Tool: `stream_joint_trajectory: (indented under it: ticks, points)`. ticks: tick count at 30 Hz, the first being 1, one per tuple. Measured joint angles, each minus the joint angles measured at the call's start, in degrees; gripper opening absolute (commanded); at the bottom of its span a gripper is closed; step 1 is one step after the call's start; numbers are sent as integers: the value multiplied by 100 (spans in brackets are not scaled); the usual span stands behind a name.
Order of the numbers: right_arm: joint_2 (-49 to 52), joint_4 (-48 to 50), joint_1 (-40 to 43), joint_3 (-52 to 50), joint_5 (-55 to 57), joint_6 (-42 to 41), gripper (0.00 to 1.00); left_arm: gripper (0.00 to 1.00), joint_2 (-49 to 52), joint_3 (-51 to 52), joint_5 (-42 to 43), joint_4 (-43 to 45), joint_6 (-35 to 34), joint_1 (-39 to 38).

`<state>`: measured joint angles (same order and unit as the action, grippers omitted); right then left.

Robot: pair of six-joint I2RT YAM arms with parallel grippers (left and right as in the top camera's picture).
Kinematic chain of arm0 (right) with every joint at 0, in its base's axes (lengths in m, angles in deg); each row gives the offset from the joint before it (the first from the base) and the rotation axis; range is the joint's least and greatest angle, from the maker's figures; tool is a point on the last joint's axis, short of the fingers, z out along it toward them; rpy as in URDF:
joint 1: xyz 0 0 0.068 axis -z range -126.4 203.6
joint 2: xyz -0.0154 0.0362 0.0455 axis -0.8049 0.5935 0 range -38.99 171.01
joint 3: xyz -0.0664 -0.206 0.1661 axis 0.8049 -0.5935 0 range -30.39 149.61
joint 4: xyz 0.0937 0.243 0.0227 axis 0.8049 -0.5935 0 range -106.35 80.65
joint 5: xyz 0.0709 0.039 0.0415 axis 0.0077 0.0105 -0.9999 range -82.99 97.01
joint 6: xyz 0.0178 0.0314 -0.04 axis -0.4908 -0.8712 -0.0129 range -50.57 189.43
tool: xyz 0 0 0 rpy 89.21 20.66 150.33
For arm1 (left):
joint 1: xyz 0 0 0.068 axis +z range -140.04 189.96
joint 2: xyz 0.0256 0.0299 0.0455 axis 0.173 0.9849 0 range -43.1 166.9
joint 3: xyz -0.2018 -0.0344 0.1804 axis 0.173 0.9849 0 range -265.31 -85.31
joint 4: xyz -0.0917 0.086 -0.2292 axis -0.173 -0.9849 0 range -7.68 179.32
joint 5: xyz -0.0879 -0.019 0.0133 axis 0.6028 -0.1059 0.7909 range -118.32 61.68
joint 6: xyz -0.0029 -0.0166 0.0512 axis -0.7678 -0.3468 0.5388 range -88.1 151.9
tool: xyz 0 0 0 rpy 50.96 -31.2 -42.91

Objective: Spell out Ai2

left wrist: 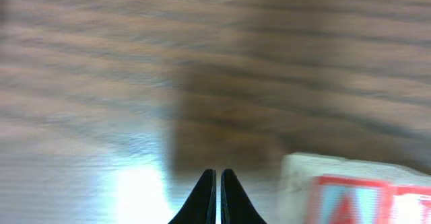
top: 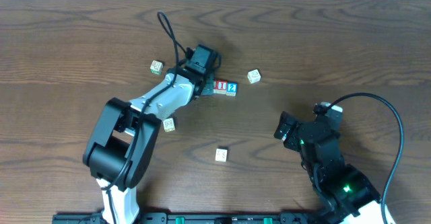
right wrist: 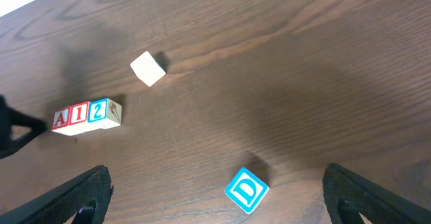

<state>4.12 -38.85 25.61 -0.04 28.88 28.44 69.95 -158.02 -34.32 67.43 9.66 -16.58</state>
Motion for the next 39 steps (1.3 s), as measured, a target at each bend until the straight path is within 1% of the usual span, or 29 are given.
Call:
stream_joint_trajectory:
  ticks: [1, 2, 3, 4, 9, 13, 16, 18, 22, 27, 32, 33, 35, 39]
  points:
    - [0, -2, 0, 0, 2, -2, 99, 16, -79, -76, -44, -197, 7, 72]
    - [0, -2, 0, 0, 2, -2, 99, 42, -201, -184, -79, -376, 55, 155]
    - [0, -2, 0, 0, 0, 0, 99, 72, -350, -310, -107, -522, 68, 236]
    - [0, 0, 0, 0, 2, -2, 99, 95, -507, -437, -138, -649, 55, 306]
    - [0, -2, 0, 0, 0, -2, 99, 95, -1891, -1150, -221, -1099, 55, 675]
    - [0, 0, 0, 0, 0, -2, 99, 95, -2927, -1285, -269, -1163, 63, 841]
    - [0, -2, 0, 0, 0, 0, 99, 95, -3348, -1287, -306, -1340, 151, 850]
    - [2, -2, 0, 0, 0, -2, 99, 95, -3565, -1287, -304, -1716, 389, 848]
    - [0, -2, 0, -2, 0, -2, 99, 95, -3803, -1281, -313, -2734, 1084, 848]
    - [0, -2, 0, -2, 0, 0, 99, 95, -4409, -1281, -350, -3624, 1923, 848]
    - [0, -4, 0, -4, -2, -2, 99, 95, -5014, -1276, -439, -4852, 2203, 848]
    - [0, -2, 0, -4, -2, 0, 99, 95, -5167, -1259, -457, -5086, 2234, 850]
    - [2, 7, 0, -7, -2, -2, 99, 95, -5510, -1088, -455, -5206, 2269, 933]
    - [0, -4, 0, -9, -2, -2, 99, 95, -6511, -197, -365, -5045, 2297, 1388]
